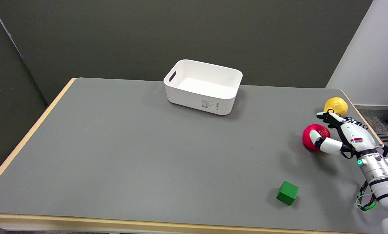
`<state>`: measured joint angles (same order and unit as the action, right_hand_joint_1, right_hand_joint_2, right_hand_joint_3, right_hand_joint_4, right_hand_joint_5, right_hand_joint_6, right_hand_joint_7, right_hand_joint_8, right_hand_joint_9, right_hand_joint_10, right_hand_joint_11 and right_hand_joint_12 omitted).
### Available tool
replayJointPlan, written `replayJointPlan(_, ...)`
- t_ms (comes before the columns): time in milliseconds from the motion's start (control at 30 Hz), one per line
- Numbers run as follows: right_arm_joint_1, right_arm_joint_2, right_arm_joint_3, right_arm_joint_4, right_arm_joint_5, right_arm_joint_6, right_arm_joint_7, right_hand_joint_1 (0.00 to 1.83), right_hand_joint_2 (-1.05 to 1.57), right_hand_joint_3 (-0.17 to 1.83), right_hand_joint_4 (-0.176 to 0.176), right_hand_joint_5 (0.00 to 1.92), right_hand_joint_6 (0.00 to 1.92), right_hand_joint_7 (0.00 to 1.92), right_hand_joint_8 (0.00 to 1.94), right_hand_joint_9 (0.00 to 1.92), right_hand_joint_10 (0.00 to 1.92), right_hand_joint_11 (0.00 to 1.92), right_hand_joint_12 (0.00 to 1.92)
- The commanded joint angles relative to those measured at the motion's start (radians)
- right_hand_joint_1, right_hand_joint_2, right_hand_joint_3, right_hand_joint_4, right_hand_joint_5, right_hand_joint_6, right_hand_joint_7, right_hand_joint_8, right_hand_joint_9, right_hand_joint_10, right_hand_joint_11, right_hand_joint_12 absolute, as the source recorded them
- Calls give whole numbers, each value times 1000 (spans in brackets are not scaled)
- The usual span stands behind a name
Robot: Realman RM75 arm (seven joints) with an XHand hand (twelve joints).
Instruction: Pick up the red apple.
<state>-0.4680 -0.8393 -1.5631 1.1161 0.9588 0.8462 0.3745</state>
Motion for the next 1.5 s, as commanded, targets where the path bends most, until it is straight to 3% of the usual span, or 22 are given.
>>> replayJointPlan(33, 45, -6, -44, -23, 5, -27, 1, 288, 633, 934, 124, 281, 572, 413, 446, 390, 860, 204, 1322)
replayJointPlan(400, 57, -14, -69, -38, 5, -37, 1, 318, 632, 935, 124, 282, 574, 416, 450, 396, 870, 211, 1330)
replayJointPlan(567, 67, -15, -80, -42, 2, -31, 1, 517, 651, 950, 127, 294, 601, 430, 469, 420, 902, 244, 1357)
replayJointPlan(700, 74, -15, -82, -43, -10, -27, -1, 871, 741, 942, 152, 356, 850, 499, 553, 507, 1034, 297, 1392)
replayJointPlan(833, 85, -15, -82, -44, -38, -26, -6, 937, 840, 898, 170, 374, 1076, 625, 839, 628, 1199, 335, 1405)
replayJointPlan(867, 90, -15, -82, -44, -46, -25, -6, 985, 959, 701, 112, 400, 1265, 662, 1023, 665, 1240, 345, 1418)
replayJointPlan(900, 96, -14, -82, -45, -55, -20, -6, 1059, 1152, 353, 3, 442, 1550, 706, 1286, 694, 1264, 354, 1435)
replayJointPlan(933, 98, -13, -82, -45, -59, -17, -6, 1110, 1256, 158, -75, 486, 1687, 721, 1450, 724, 1317, 362, 1441)
replayJointPlan(967, 103, -11, -82, -45, -72, -10, -6, 1143, 1235, 169, -139, 566, 1590, 684, 1507, 781, 1470, 376, 1427)
replayJointPlan(1000, 107, -8, -82, -45, -85, -3, -6, 1163, 1221, 178, -176, 612, 1536, 662, 1542, 815, 1570, 385, 1419)
replayJointPlan(1133, 128, 2, -79, -28, -138, 30, -6, 1133, 1234, 246, -176, 549, 1638, 602, 1660, 790, 1877, 467, 1406)
replayJointPlan(1500, 293, 67, -53, 134, -370, 161, -6, 1095, 1235, 351, -176, 479, 1750, 541, 1789, 764, 1921, 495, 1625)
